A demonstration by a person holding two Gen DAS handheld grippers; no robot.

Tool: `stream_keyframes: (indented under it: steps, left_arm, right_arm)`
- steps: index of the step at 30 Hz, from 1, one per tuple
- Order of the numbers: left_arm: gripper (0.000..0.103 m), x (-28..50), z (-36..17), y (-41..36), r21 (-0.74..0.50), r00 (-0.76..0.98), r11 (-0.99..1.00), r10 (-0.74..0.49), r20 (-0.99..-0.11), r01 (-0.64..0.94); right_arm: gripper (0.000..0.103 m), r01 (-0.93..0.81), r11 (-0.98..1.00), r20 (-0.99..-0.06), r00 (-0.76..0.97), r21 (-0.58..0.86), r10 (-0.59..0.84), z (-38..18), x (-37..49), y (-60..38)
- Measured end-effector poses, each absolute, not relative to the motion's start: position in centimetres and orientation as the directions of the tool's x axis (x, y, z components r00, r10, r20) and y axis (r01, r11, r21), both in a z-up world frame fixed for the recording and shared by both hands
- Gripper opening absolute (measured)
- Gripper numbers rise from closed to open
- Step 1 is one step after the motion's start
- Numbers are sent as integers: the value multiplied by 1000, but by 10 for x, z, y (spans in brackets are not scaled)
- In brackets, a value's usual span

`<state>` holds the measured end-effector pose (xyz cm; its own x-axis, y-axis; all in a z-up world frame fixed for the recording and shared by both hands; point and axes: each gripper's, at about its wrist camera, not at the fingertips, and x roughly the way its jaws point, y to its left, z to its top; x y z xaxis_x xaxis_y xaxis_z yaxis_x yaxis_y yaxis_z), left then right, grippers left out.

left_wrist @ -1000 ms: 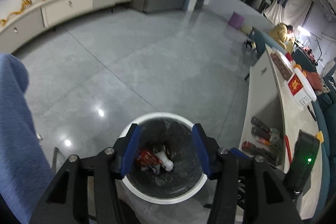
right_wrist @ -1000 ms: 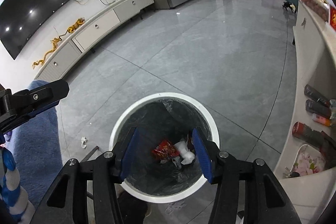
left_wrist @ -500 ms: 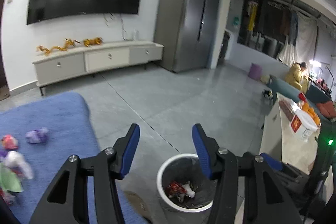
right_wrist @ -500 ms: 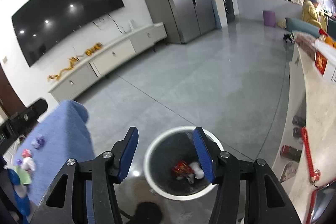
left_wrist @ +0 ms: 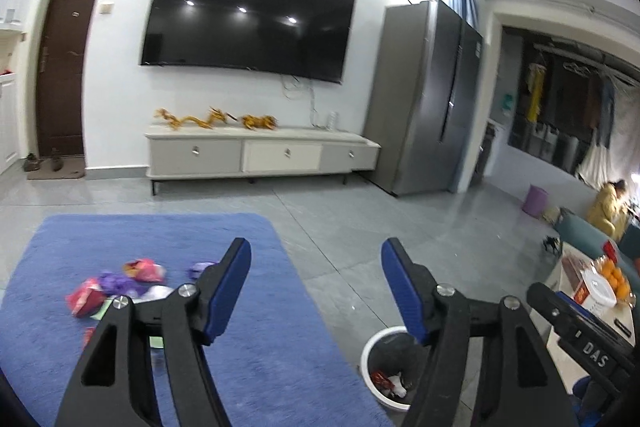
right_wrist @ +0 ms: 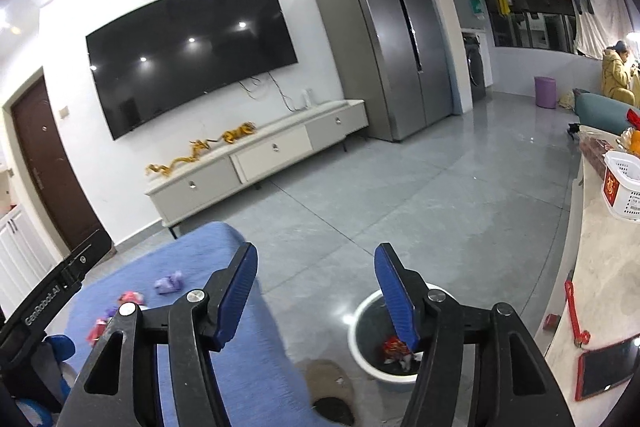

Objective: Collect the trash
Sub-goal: 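Move both open tools back toward the remaining wrappers on the rug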

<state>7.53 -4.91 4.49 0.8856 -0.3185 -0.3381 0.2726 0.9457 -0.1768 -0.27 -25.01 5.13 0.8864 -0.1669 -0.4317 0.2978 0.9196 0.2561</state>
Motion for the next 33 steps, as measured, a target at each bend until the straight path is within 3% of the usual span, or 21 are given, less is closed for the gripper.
stream_keyframes:
  steps: [3,5,20,33]
  left_arm:
    - [81,51,58,-26,-155,919,964,-256,-300,218]
    - [85,40,63,-16,-157,930,968,-234,-285,195]
    - [85,-20,104,78,-170,965,984,-89,-248,47]
    - [85,-10,75,114,-142,972,987,43,-231,-78]
  right_arm:
    - [61,272,929,-409,899,249,-153,62,-16,-233]
    - [61,257,936,-399,905,239,-147,70,-24,-225]
    - [67,120,963,-281,958,242,-48,115,-72,-183]
    - [68,78,964,-306,952,255,4,93,-52,-176]
